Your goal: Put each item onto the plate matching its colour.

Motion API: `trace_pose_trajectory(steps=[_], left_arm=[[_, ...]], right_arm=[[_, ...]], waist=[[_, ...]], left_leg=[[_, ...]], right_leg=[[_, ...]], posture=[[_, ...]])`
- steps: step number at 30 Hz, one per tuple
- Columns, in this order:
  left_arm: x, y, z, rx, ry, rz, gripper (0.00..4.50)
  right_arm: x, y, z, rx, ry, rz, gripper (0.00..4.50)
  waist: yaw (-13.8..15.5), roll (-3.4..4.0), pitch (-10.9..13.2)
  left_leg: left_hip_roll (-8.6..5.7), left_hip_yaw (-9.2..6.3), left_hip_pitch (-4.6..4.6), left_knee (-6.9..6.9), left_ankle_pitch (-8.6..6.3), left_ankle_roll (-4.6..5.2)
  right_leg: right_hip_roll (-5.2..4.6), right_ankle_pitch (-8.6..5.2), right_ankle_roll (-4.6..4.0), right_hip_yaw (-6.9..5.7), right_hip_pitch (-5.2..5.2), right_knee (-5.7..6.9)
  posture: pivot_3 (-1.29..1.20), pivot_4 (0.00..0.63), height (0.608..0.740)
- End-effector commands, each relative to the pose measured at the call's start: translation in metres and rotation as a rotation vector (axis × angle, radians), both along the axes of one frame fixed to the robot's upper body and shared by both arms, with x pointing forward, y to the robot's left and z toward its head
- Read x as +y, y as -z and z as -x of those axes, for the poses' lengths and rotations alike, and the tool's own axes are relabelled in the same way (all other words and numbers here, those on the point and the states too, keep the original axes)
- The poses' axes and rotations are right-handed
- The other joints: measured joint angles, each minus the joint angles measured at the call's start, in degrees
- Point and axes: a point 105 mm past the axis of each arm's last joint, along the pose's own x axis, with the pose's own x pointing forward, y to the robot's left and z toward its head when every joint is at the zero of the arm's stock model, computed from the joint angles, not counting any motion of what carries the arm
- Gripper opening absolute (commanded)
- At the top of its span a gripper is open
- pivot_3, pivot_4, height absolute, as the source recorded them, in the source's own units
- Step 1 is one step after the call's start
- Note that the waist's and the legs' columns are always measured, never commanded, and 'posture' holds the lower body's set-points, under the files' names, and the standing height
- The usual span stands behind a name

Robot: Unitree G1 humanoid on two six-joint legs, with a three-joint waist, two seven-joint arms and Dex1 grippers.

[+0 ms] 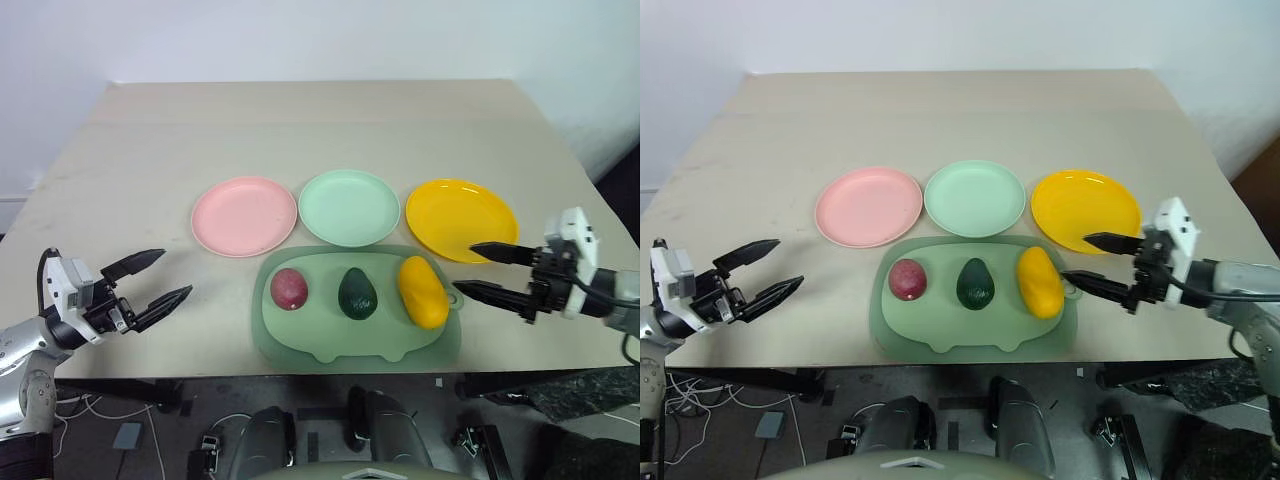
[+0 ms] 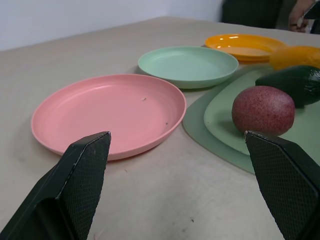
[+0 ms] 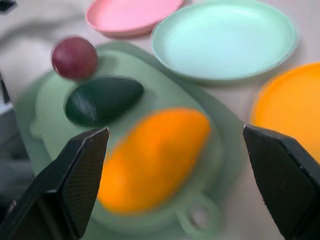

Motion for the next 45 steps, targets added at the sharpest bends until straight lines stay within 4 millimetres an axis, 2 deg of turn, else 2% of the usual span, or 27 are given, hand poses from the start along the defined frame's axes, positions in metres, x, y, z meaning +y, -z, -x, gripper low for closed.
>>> trace_pose_trajectory(steps=[1, 5, 15, 25, 31, 34, 36, 38, 40, 42, 43, 45], left_arm=[[-0.003, -0.002, -0.004, -0.025, 0.015, -0.001, 4.48], [-0.005, -0.001, -0.009, -0.032, 0.023, 0.009, 4.48], [-0.005, 0.003, -0.009, -0.027, 0.027, 0.019, 4.48], [-0.009, 0.001, -0.011, -0.028, 0.038, 0.017, 4.48], [-0.011, 0.000, -0.012, -0.033, 0.040, 0.018, 4.48], [-0.011, -0.001, -0.012, -0.035, 0.037, 0.017, 4.50], [-0.011, -0.001, -0.013, -0.035, 0.036, 0.017, 4.50], [-0.010, -0.001, -0.013, -0.035, 0.035, 0.017, 4.50], [-0.010, -0.002, -0.013, -0.036, 0.032, 0.017, 4.50], [-0.009, -0.002, -0.014, -0.038, 0.027, 0.016, 4.50], [-0.009, -0.002, -0.014, -0.038, 0.026, 0.016, 4.50], [-0.008, -0.002, -0.014, -0.039, 0.024, 0.015, 4.50]], right_arm=[[0.023, -0.004, 0.000, 0.003, 0.029, -0.003, 4.50], [0.037, 0.012, 0.002, 0.014, 0.076, 0.071, 4.50], [0.029, 0.042, -0.007, 0.067, 0.255, 0.163, 4.50], [0.027, 0.060, 0.001, 0.120, 0.260, 0.260, 4.50], [0.026, 0.062, -0.001, 0.119, 0.263, 0.274, 4.50], [0.027, 0.060, -0.003, 0.109, 0.258, 0.262, 3.89], [0.028, 0.056, -0.004, 0.101, 0.249, 0.248, 3.28], [0.029, 0.048, -0.006, 0.086, 0.238, 0.223, 3.23], [0.033, 0.032, -0.010, 0.052, 0.211, 0.150, 3.23], [0.029, 0.006, -0.027, -0.014, 0.234, 0.064, 3.23], [0.027, -0.002, -0.033, -0.032, 0.248, 0.044, 3.23], [0.011, -0.012, -0.057, -0.068, 0.356, 0.039, 3.23]], waist=[[0.12, -0.01, 0.00], [0.68, -0.02, -0.01], [0.93, -0.05, -0.03], [0.92, -0.18, -0.10], [0.91, -0.17, -0.10], [0.91, -0.17, -0.10], [0.91, -0.17, -0.10], [0.91, -0.17, -0.10], [0.91, -0.18, -0.09], [0.87, -0.18, -0.08], [0.74, -0.17, -0.08], [0.75, -0.17, -0.08]], left_leg=[[-0.01, -0.01, -0.01, 0.00, 0.00, 0.00], [-0.04, 0.01, -0.05, 0.01, 0.00, 0.00], [-0.04, 0.01, -0.04, 0.03, -0.01, 0.02], [-0.02, 0.00, -0.05, 0.03, -0.01, 0.02], [-0.02, -0.01, -0.06, 0.02, -0.01, 0.03], [-0.01, -0.01, -0.07, 0.02, -0.01, 0.03], [-0.01, -0.01, -0.07, 0.02, -0.01, 0.03], [-0.01, -0.01, -0.07, 0.02, -0.02, 0.03], [-0.01, -0.01, -0.07, 0.02, -0.02, 0.03], [-0.01, -0.01, -0.08, 0.02, -0.02, 0.03], [-0.01, 0.00, -0.07, 0.02, -0.02, 0.03], [-0.02, 0.00, -0.07, 0.02, -0.02, 0.03]], right_leg=[[0.01, 0.01, 0.01, -0.01, 0.00, 0.00], [0.01, 0.02, 0.02, -0.01, -0.02, -0.01], [0.04, 0.02, 0.03, -0.01, -0.03, -0.01], [0.05, -0.05, -0.08, 0.00, -0.03, -0.02], [0.06, -0.06, -0.07, -0.01, -0.04, -0.03], [0.06, -0.07, -0.08, -0.01, -0.04, -0.04], [0.06, -0.07, -0.08, -0.01, -0.04, -0.04], [0.06, -0.07, -0.08, -0.01, -0.04, -0.05], [0.06, -0.07, -0.09, -0.01, -0.04, -0.05], [0.06, -0.07, -0.09, -0.01, -0.05, -0.04], [0.07, -0.07, -0.09, -0.01, -0.05, -0.05], [0.07, -0.06, -0.09, -0.01, -0.07, -0.03]], posture=[[0.00, 0.150, 0.737], [0.00, 0.150, 0.737], [0.00, 0.150, 0.737], [0.00, 0.150, 0.737], [0.00, 0.150, 0.737], [0.00, 0.150, 0.737], [0.00, 0.150, 0.737], [0.00, 0.150, 0.737], [0.00, 0.150, 0.737], [0.00, 0.150, 0.737], [0.00, 0.150, 0.737], [0.00, 0.150, 0.737]])
